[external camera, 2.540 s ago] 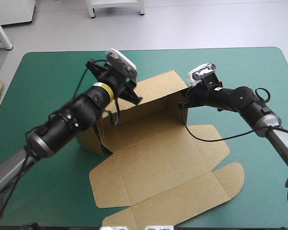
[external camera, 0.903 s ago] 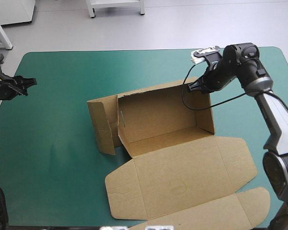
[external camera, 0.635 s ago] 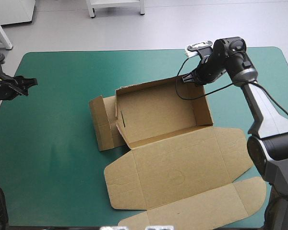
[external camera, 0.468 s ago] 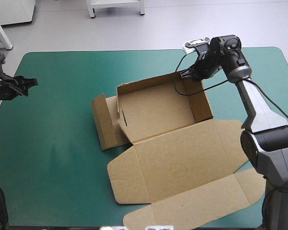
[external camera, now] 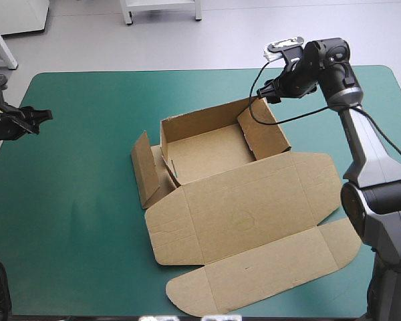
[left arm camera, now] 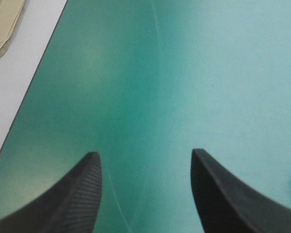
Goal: Fold the box
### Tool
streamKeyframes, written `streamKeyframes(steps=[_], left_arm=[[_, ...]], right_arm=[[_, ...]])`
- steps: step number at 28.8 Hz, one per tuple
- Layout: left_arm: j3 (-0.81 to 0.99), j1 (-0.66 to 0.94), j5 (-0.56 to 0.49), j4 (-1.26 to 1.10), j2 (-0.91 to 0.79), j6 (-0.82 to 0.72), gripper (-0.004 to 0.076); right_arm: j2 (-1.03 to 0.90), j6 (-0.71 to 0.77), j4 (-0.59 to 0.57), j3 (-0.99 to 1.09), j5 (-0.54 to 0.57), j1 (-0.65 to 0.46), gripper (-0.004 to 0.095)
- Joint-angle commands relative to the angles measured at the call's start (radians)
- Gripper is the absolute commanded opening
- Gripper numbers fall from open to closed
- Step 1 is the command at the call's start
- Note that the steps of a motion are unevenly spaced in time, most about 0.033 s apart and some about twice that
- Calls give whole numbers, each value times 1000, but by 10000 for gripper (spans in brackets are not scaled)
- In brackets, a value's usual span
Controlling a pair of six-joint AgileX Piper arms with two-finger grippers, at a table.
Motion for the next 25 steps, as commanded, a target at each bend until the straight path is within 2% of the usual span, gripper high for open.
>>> streamKeyframes(steps=[1, 6, 8, 10, 12, 18, 25], left_arm=[[-26, 1, -41, -14, -36, 0, 403], [-26, 1, -34, -11, -36, 0, 403], [-26, 1, -34, -11, -36, 0, 403], [-26, 1, -30, -14, -36, 0, 403], [-26, 1, -25, -14, -36, 0, 403], [-26, 1, -22, -17, -36, 0, 403], [-26, 1, -24, -14, -36, 0, 403]], right_arm=[[-157, -26, 8, 30, 1, -2, 650], [-294, -24, -91, 242, 1, 51, 650], [-328, -14, -89, 331, -2, 72, 650], [-333, -6, -84, 407, -35, 85, 650], [-323, -4, -84, 456, -113, 91, 650], [-240, 10, -83, 469, -270, 91, 662], [-91, 12, -87, 398, -275, 91, 665]])
